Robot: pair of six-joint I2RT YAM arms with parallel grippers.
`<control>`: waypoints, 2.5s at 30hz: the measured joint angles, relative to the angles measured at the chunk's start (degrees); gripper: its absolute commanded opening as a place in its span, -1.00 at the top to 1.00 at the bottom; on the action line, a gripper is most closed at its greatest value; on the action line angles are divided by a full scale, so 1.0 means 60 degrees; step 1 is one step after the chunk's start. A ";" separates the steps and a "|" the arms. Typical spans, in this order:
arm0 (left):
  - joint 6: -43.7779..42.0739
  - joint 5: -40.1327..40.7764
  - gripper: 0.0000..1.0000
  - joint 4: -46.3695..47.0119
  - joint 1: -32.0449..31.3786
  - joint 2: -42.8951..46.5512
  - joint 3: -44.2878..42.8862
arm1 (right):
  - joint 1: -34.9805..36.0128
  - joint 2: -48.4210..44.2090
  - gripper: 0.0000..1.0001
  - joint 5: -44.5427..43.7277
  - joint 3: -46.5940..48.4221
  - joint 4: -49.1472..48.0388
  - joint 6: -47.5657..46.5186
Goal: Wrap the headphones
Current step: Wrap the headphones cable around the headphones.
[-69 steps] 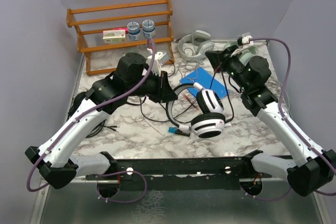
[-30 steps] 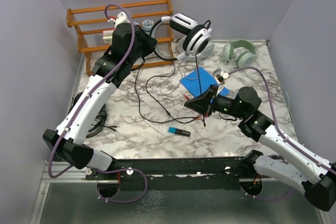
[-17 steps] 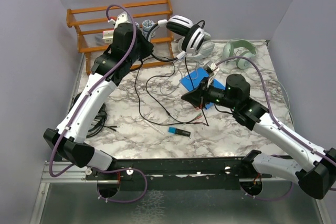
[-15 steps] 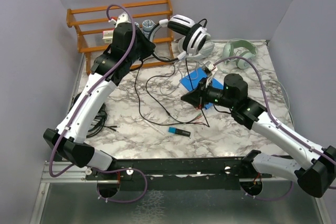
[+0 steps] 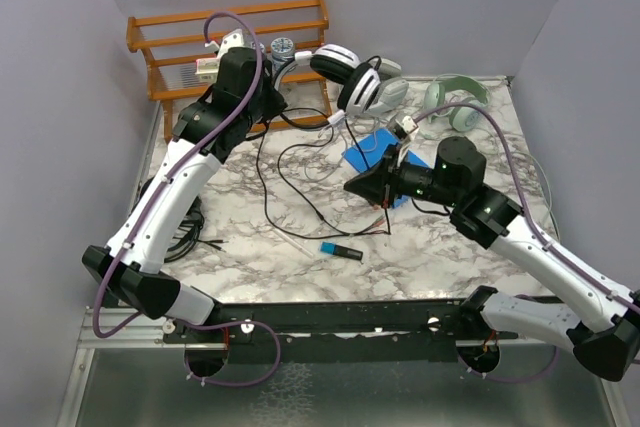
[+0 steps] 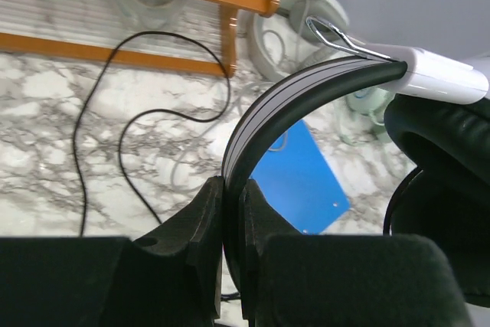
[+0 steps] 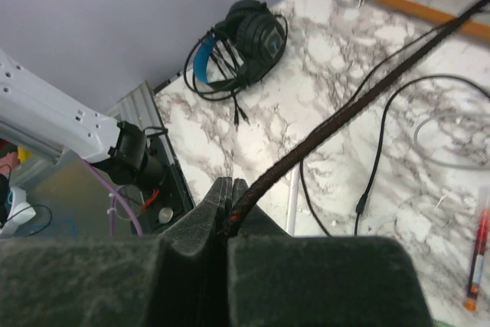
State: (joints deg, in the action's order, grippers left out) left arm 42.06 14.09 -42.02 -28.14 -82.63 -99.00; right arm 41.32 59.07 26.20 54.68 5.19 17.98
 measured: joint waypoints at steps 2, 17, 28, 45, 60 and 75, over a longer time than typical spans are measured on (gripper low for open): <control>-0.0295 0.0393 1.00 -0.0244 0.0000 -0.0029 0.0000 | 0.0000 -0.0171 0.98 -0.0018 0.0321 0.0240 -0.0098; -0.4441 0.4044 1.00 -0.0918 -0.1559 -0.0157 0.0317 | 0.0000 0.1202 0.91 -0.1279 0.3464 0.3268 -0.2062; -0.7246 0.4324 1.00 -0.0506 -0.2073 -0.0186 0.1679 | 0.0055 0.2153 0.86 -0.3053 0.4801 0.5340 -0.3705; -0.7726 0.0769 1.00 0.0255 -0.2929 0.1657 0.3712 | -0.0018 0.2900 0.74 -0.5209 0.4317 0.4058 -0.3792; -0.6262 -0.2084 1.00 -0.0168 -0.2958 0.3337 0.3636 | -0.1432 0.1876 0.43 -0.3836 0.0415 0.0488 -0.2597; -0.2787 -0.3417 1.00 -0.0229 -0.2958 0.2626 0.1104 | -0.1588 0.0885 0.11 -0.1082 -0.2823 -0.4954 -0.1297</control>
State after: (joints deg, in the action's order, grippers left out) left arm 25.34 -6.42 -43.40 -45.89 -66.87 -92.38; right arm 31.79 64.38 19.70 37.74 -24.53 10.20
